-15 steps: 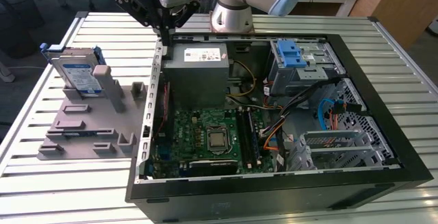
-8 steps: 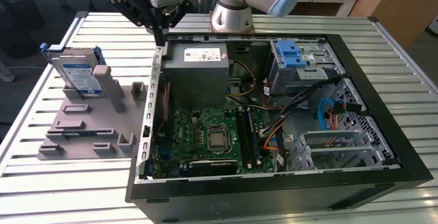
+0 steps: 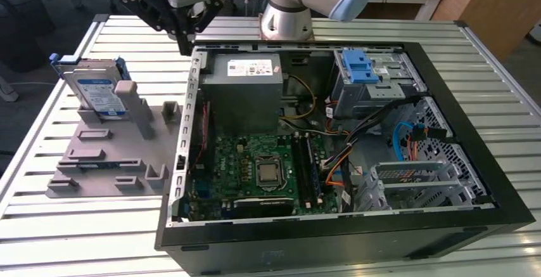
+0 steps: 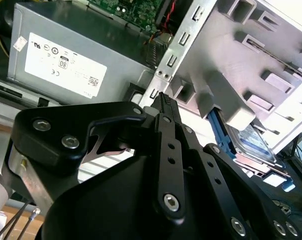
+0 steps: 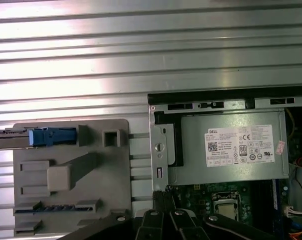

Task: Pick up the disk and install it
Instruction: 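Reach for the disk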

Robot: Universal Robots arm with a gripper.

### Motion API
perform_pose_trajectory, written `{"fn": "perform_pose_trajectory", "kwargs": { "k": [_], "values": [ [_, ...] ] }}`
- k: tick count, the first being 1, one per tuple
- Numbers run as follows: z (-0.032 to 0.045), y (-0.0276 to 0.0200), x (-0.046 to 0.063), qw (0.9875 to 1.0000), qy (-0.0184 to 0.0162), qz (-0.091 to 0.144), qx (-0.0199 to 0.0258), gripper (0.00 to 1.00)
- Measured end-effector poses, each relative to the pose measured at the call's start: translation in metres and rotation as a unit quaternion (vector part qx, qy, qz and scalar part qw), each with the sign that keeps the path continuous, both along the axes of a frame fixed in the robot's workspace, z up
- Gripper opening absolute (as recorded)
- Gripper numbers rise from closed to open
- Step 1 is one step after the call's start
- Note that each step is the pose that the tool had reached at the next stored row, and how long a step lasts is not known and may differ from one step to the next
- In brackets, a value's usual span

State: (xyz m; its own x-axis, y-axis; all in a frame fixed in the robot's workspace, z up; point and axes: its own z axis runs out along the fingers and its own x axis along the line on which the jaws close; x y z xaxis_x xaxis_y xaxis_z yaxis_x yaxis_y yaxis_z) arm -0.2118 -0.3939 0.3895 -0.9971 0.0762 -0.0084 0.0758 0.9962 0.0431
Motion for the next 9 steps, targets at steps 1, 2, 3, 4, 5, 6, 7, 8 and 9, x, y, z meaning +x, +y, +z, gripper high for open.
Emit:
{"fn": "perform_pose_trajectory", "kwargs": {
  "k": [1, 2, 3, 4, 5, 6, 7, 8, 9],
  "values": [
    [0.0, 0.0001, -0.0013, 1.0, 0.0003, 0.0, 0.0, 0.11],
    [-0.0001, 0.0002, -0.0023, 1.0, 0.0005, 0.0, 0.0, 0.11],
    [-0.0002, 0.0003, -0.0032, 1.0, 0.0007, 0.0, 0.0, 0.11],
    [-0.0002, 0.0004, -0.0039, 1.0, 0.0009, 0.0, 0.0, 0.11],
    [-0.0002, 0.0004, -0.0049, 1.0, 0.0011, 0.0, 0.0, 0.11],
    [-0.0003, 0.0005, -0.0058, 1.0, 0.0012, 0.0, 0.0, 0.11],
    [-0.0004, 0.0005, -0.0067, 1.0, 0.0013, 0.0, 0.0, 0.11],
    [-0.0005, 0.0006, -0.0075, 1.0, 0.0014, 0.0, 0.0, 0.11],
    [-0.0005, 0.0006, -0.0084, 1.0, 0.0015, 0.0, 0.0, 0.11]
  ]
}}
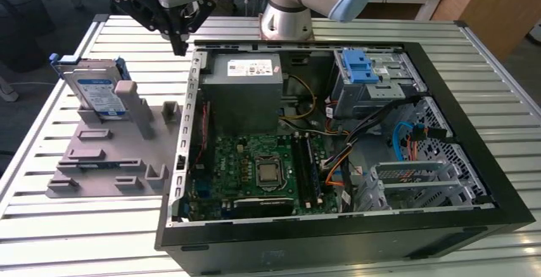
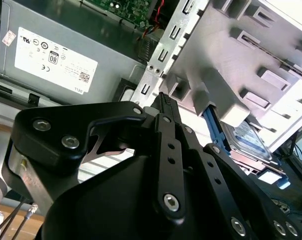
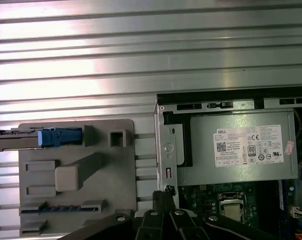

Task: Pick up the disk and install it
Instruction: 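Reach for the disk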

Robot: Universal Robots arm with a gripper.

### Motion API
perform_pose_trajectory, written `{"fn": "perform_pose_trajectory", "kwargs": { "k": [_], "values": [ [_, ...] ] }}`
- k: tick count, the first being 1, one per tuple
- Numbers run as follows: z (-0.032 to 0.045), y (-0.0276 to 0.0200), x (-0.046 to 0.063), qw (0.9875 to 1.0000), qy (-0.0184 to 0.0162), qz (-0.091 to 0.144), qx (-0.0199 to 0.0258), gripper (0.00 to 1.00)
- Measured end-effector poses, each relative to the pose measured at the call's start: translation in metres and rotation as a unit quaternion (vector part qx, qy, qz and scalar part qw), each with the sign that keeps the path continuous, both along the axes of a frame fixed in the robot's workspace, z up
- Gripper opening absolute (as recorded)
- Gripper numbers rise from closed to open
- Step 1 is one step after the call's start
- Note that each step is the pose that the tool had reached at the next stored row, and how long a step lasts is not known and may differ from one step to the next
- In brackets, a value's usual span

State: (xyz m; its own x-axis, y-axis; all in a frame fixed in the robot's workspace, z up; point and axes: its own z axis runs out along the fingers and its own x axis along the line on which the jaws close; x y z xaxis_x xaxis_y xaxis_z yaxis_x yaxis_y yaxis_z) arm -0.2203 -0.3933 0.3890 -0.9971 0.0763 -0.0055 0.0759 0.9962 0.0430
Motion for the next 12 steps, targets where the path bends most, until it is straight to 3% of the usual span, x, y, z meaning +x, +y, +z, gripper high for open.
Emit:
{"fn": "perform_pose_trajectory", "kwargs": {
  "k": [12],
  "values": [
    [-0.0017, 0.0002, -0.0081, 1.0, 0.0051, 0.0, 0.0, 0.11]
  ]
}}
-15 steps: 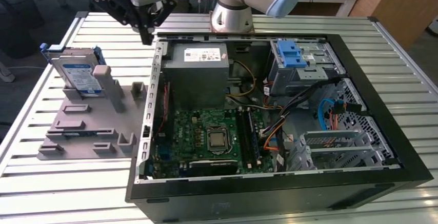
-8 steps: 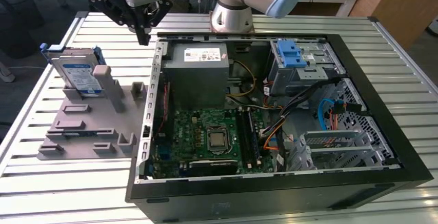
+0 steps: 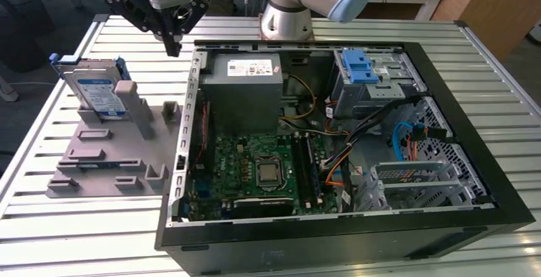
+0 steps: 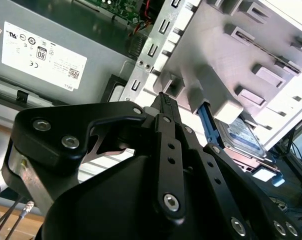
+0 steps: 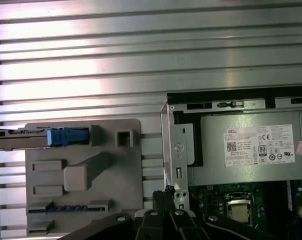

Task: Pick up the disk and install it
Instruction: 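Reach for the disk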

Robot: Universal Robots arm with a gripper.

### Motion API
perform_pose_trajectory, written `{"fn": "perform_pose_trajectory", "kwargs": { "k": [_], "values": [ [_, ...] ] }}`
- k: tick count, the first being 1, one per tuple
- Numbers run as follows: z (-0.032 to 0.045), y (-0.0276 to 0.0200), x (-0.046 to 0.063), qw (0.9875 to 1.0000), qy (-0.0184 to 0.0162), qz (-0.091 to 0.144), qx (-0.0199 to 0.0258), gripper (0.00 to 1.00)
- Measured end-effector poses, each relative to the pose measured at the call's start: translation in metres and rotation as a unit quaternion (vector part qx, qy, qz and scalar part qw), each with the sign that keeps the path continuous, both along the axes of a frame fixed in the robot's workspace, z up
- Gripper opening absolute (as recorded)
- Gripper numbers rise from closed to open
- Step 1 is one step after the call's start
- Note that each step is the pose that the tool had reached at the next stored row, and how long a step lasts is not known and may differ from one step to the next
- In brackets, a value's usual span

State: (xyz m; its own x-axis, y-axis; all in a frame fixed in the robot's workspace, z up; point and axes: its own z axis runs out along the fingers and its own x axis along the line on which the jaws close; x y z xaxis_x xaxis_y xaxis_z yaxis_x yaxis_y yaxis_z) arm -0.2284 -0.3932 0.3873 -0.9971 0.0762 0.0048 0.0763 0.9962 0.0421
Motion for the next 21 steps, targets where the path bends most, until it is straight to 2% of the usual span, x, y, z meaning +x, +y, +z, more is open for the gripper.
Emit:
{"fn": "perform_pose_trajectory", "kwargs": {
  "k": [21],
  "values": [
    [-0.0019, 0.0004, -0.019, 1.0, 0.0045, 0.0, 0.0, 0.11]
  ]
}}
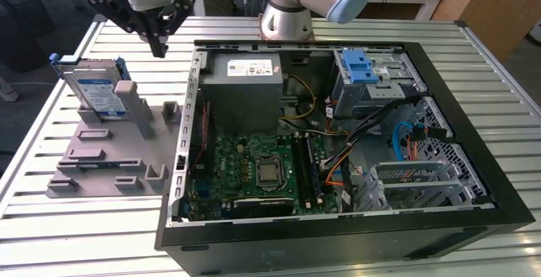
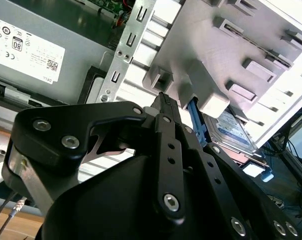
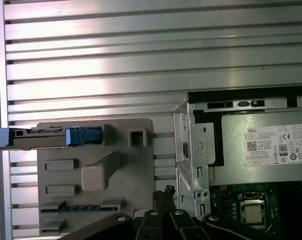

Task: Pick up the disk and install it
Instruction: 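Reach for the disk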

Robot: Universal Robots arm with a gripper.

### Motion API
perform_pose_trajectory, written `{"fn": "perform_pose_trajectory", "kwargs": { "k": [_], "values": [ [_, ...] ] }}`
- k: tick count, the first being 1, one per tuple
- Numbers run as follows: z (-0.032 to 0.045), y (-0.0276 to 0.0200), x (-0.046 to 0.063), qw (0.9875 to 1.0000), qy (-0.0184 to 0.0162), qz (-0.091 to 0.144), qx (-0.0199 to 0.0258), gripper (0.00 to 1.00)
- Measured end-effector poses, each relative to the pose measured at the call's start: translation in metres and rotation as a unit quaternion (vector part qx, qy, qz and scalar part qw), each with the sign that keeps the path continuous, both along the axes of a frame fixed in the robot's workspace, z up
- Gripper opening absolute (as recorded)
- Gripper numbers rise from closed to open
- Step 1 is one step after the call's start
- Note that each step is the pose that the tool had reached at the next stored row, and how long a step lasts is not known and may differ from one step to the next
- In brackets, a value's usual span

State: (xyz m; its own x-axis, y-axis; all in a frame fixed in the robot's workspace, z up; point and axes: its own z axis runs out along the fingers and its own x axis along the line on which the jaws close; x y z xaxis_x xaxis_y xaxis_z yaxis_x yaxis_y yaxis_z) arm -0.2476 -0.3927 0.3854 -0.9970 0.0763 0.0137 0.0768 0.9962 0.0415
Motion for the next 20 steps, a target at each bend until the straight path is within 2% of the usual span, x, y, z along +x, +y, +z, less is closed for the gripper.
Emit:
{"fn": "perform_pose_trajectory", "kwargs": {
  "k": [20],
  "values": [
    [-0.0016, 0.0014, -0.024, 1.0, 0.0019, 0.0, 0.0, 0.11]
  ]
}}
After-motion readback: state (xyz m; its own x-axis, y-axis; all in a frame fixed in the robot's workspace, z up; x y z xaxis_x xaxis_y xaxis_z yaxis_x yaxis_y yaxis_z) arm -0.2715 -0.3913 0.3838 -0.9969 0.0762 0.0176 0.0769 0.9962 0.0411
